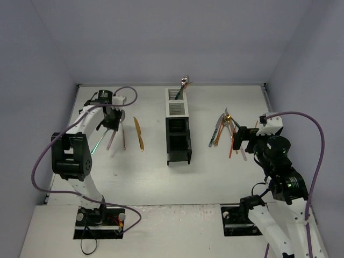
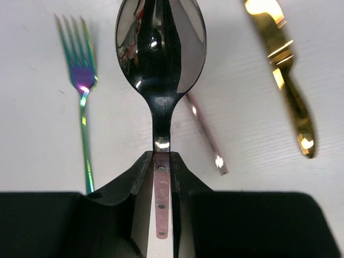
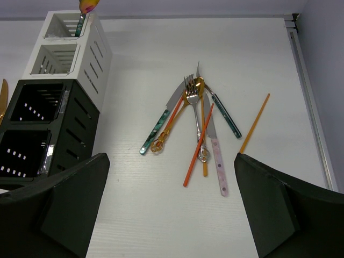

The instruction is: Sort the eating utensils into containers

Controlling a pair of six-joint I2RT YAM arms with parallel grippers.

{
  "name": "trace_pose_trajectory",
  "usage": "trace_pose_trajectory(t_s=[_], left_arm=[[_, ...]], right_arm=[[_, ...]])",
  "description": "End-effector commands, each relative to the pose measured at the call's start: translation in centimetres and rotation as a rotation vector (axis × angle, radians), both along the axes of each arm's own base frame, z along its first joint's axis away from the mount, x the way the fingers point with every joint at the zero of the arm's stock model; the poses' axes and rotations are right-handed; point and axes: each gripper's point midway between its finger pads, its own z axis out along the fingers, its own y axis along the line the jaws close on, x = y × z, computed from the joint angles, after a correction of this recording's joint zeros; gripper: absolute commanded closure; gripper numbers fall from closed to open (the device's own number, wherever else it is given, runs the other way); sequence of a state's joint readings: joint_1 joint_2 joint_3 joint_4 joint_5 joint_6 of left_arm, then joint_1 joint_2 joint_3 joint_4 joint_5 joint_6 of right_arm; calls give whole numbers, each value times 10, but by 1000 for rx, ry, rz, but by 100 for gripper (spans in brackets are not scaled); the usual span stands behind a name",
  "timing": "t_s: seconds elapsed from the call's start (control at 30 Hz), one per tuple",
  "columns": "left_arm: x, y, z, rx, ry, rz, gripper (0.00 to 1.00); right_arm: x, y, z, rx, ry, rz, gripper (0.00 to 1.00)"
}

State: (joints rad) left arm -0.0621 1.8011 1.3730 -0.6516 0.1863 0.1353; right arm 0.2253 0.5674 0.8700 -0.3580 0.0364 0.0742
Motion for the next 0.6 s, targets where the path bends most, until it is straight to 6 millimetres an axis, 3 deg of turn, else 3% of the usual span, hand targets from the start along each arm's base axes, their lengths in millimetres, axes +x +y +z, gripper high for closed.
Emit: trace_pose_trajectory(t_s=[0.0, 0.17, 0.4, 0.47, 0.5, 0.57], left_arm=[[47, -37, 140, -115, -413, -2, 100], [75, -83, 221, -281, -695, -28, 100], [100, -165, 324, -542, -1138, -127, 100], [107, -185, 341, -598, -1209, -158, 100], [116, -196, 335, -622, -1206, -176, 100], [125, -211, 343, -676, -1251, -186, 100]], right_arm=[[6, 3, 28, 18, -83, 8, 0], [5, 3, 30, 19, -88, 4, 0], [6, 3, 27, 19, -78, 3, 0], [7, 2, 27, 18, -78, -2, 0], [7, 2, 26, 16, -76, -2, 0], [7, 2, 25, 16, -74, -4, 0]])
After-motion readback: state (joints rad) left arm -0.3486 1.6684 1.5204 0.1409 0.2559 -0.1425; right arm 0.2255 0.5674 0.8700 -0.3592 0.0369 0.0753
